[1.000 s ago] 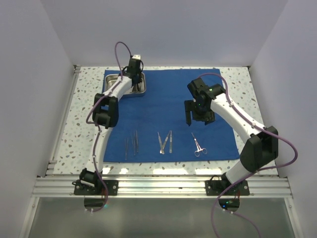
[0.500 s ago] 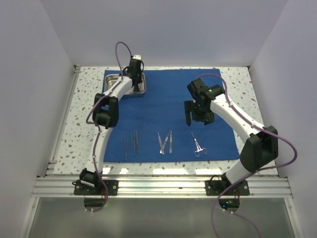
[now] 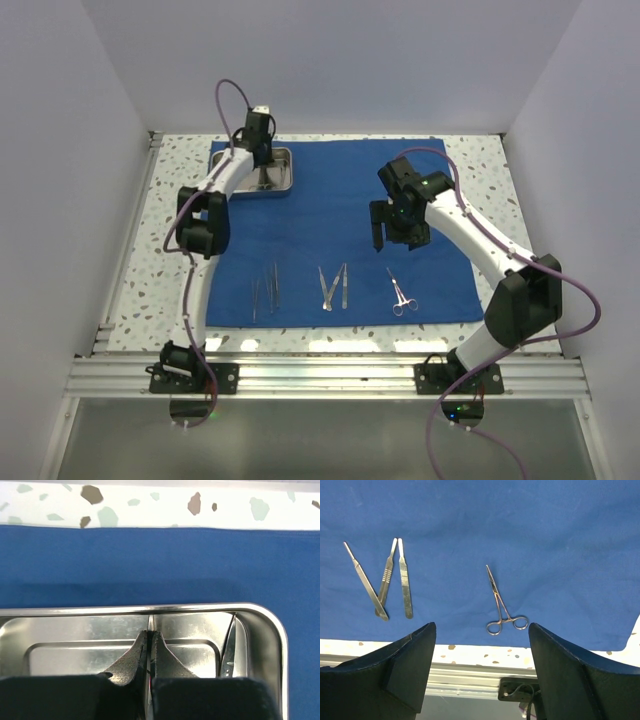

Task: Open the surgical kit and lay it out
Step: Pick up the medical item from the container, then place the medical item in the surgical kit.

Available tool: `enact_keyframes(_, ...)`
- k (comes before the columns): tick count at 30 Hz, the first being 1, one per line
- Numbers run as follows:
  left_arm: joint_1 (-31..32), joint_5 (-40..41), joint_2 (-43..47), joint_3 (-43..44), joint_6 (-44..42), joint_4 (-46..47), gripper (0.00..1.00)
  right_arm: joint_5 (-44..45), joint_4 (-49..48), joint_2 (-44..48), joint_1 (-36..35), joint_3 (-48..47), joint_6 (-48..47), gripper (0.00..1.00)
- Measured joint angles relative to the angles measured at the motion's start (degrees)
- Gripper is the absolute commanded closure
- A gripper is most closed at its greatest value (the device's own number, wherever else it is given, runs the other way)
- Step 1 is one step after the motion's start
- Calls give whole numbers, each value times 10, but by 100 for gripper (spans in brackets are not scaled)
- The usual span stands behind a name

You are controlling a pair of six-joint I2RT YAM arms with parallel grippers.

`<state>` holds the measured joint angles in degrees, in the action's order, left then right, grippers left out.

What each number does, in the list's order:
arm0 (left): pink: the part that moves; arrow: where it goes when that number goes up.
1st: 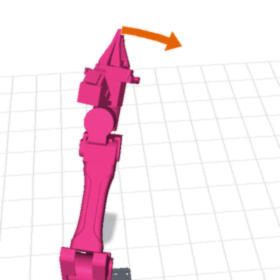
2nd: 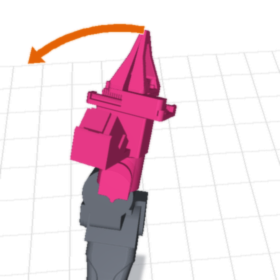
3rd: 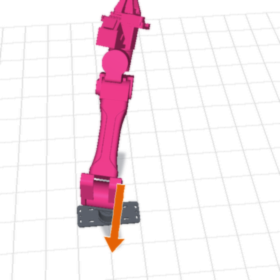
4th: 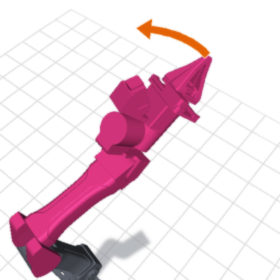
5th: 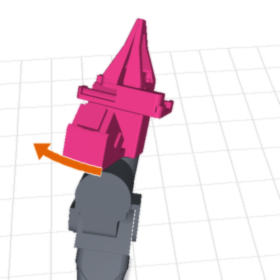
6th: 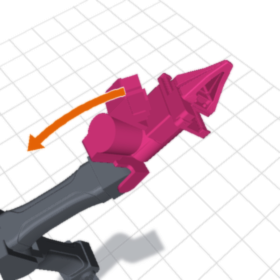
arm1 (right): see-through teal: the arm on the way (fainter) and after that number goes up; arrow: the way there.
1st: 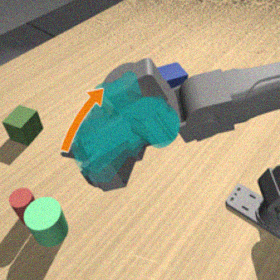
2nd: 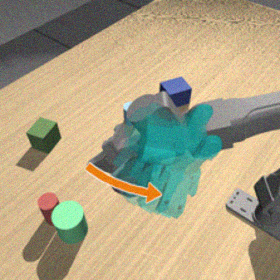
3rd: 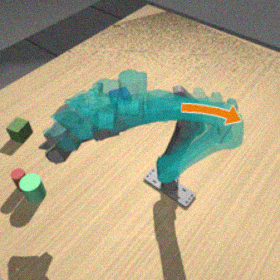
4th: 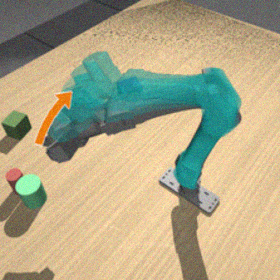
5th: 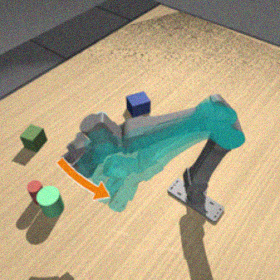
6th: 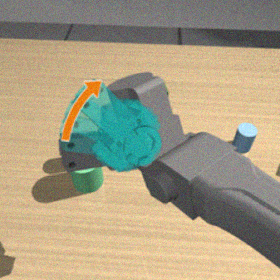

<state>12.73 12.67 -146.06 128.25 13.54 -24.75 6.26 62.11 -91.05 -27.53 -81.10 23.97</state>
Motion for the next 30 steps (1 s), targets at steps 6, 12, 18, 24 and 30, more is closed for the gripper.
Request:
enact_keyframes(6,-8,-5,34,0,0,-2,100,-1,-5,1,0,0,0,22)
enact_keyframes(12,-10,-20,76,2,0,-1,100,-30,-26,1,0,-8,-5,21)
enact_keyframes(18,-11,-48,104,4,7,-2,100,-96,-65,-39,0,-114,-22,19)
enact_keyframes(24,-5,-98,161,-31,42,-7,100,-202,-171,-138,0,-267,2,19)
enact_keyframes(30,30,-142,241,-72,90,-11,100,-274,-296,-217,0,-323,78,20)
